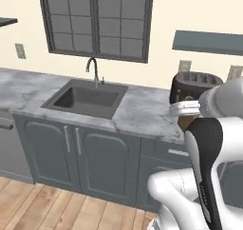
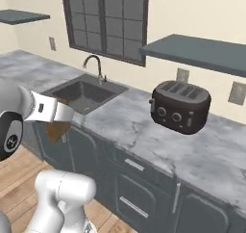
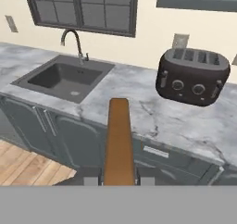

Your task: Start the toaster. Once the lever pops up, take the bread to the plate on the dining counter.

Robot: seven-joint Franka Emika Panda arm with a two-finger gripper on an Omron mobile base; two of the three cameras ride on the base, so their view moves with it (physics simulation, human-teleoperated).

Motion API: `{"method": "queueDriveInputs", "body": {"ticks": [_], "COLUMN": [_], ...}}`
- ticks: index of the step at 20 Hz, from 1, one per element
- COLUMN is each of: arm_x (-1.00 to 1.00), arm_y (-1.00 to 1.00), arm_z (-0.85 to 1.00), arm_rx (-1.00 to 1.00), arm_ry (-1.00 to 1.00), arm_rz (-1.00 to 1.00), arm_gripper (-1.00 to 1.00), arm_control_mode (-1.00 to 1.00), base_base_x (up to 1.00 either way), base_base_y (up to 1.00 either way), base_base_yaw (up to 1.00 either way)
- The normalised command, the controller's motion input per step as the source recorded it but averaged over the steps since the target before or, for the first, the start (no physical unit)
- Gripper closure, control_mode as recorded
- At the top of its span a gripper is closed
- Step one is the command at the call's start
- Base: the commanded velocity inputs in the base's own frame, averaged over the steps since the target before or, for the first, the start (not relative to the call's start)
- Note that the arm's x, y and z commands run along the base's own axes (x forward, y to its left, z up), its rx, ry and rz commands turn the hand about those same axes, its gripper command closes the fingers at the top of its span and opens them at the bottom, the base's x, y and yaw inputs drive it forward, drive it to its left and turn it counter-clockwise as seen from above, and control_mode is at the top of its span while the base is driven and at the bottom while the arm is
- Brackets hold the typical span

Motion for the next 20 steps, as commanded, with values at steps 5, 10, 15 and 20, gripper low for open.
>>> {"method": "queueDriveInputs", "body": {"ticks": [5,10,15,20], "arm_x": [0.00,0.00,0.00,0.00], "arm_y": [0.00,0.00,0.00,0.00], "arm_z": [0.00,0.00,0.00,0.00], "arm_rx": [0.00,0.00,0.00,0.00], "arm_ry": [0.00,0.00,0.00,0.00], "arm_rz": [0.00,0.00,0.00,0.00], "arm_gripper": [1.00,1.00,1.00,1.00], "arm_control_mode": [1.00,1.00,1.00,1.00], "base_base_x": [0.00,0.00,0.00,0.00], "base_base_y": [0.51,0.49,0.28,0.20], "base_base_yaw": [0.87,0.89,0.92,0.84]}}
